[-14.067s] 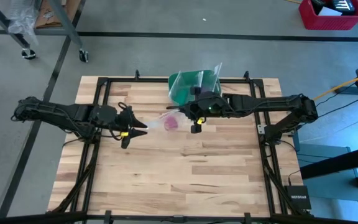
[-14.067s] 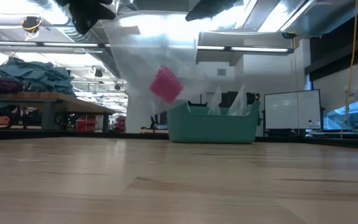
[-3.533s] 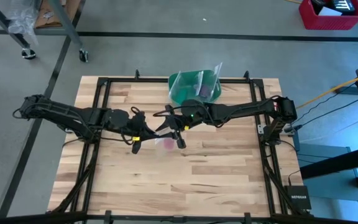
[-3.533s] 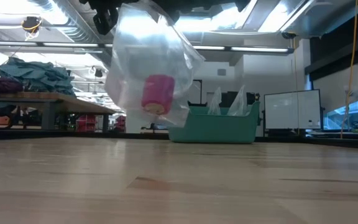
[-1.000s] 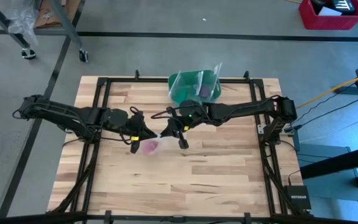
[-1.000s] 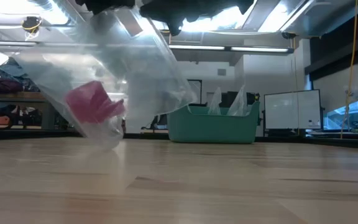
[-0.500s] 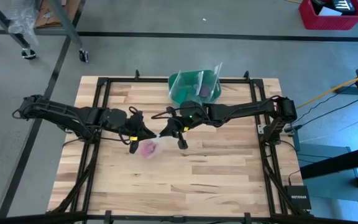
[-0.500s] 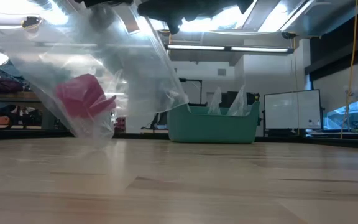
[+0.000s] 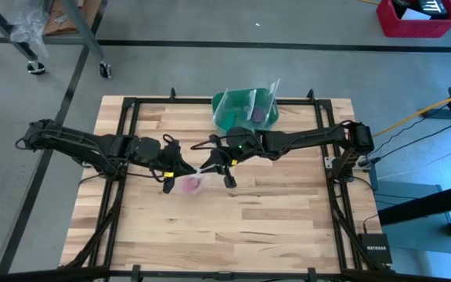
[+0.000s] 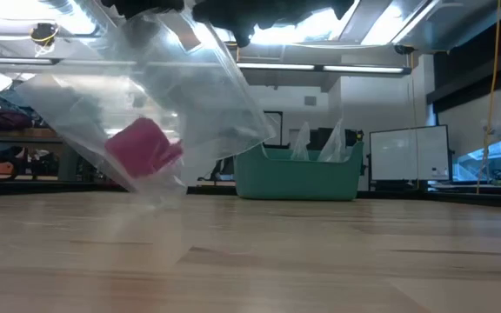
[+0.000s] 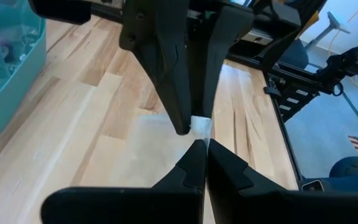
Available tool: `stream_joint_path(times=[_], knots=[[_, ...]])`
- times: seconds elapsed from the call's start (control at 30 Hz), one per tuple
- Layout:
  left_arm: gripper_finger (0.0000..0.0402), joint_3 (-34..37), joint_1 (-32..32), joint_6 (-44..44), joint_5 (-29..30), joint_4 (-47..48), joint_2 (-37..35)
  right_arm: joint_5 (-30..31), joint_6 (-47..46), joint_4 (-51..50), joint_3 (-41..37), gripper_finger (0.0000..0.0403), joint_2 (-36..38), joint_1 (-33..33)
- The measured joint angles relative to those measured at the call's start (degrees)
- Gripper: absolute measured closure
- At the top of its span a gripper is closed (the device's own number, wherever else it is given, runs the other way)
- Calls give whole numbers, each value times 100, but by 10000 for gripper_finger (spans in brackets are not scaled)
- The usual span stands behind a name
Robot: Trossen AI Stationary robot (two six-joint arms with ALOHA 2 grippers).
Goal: Roll bandage
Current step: Close the transparent zip bag
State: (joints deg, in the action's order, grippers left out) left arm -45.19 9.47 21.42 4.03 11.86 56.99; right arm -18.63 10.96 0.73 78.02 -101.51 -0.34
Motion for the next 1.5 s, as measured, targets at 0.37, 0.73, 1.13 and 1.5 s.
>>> stream_joint_path(times=[0.37, 0.73, 1.13, 1.5], knots=[[401, 2, -4, -23, -2, 1, 0, 258, -48, 288, 0, 247, 0, 0], [401, 9, -4, -113, 0, -144, 7, 103, -66, 286, 0, 289, 0, 0], [401, 9, 0, -133, 239, -193, 7, -44, -66, 262, 0, 384, 2, -4], [401, 15, -4, -91, 384, -248, 7, -50, -205, -200, 9, 351, 12, 0]])
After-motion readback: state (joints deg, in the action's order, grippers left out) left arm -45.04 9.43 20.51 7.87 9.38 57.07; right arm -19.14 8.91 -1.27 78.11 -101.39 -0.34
